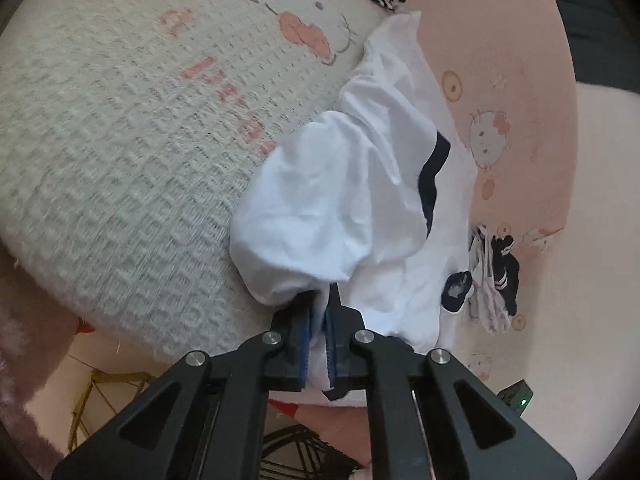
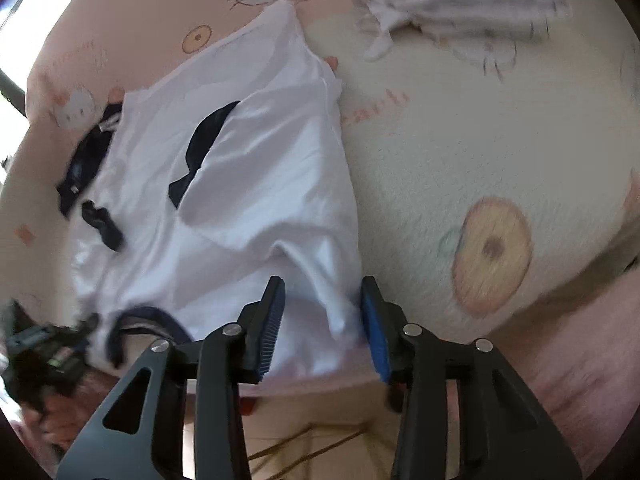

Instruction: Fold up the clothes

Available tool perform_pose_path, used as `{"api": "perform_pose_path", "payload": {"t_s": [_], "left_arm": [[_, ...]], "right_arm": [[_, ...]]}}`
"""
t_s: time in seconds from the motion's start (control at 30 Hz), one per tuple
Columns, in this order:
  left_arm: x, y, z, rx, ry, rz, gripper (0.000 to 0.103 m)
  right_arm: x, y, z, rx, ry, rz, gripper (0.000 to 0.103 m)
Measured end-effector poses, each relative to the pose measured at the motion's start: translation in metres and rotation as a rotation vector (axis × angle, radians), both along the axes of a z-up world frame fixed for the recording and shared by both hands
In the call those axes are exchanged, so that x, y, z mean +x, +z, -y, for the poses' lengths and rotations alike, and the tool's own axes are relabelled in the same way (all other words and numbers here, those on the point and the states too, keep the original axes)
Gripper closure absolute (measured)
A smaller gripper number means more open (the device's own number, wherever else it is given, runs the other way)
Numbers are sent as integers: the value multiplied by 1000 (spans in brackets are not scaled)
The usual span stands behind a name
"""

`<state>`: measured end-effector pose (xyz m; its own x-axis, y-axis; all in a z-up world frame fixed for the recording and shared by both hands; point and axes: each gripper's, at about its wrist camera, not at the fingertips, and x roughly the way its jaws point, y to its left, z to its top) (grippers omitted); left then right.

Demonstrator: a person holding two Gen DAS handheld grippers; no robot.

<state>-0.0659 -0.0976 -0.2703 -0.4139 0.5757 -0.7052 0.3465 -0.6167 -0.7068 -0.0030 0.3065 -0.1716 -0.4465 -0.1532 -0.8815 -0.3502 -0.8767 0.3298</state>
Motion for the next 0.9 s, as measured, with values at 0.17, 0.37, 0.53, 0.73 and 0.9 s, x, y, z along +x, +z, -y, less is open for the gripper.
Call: {"api": "perform_pose_path", "payload": {"t_s": [0.17, 0.37, 0.53, 0.73, 0.9], "left_arm": [[-9, 7, -8, -88, -80, -34, 96], [7, 34, 11, -152, -28, -94, 97], [27, 41, 15, -190, -105, -95, 98], [36, 27, 23, -196, -125, -48, 98], [41, 40, 17, -235, -160, -97, 98]], "right_arm": [[-24, 2, 8, 127, 67, -21, 53], [-27, 18, 4, 103, 105, -55, 95], [-15, 43, 1, 103, 139, -88, 96], [6, 44, -17, 116, 125, -34, 96], [11, 45, -28, 59, 102, -47, 96]]}}
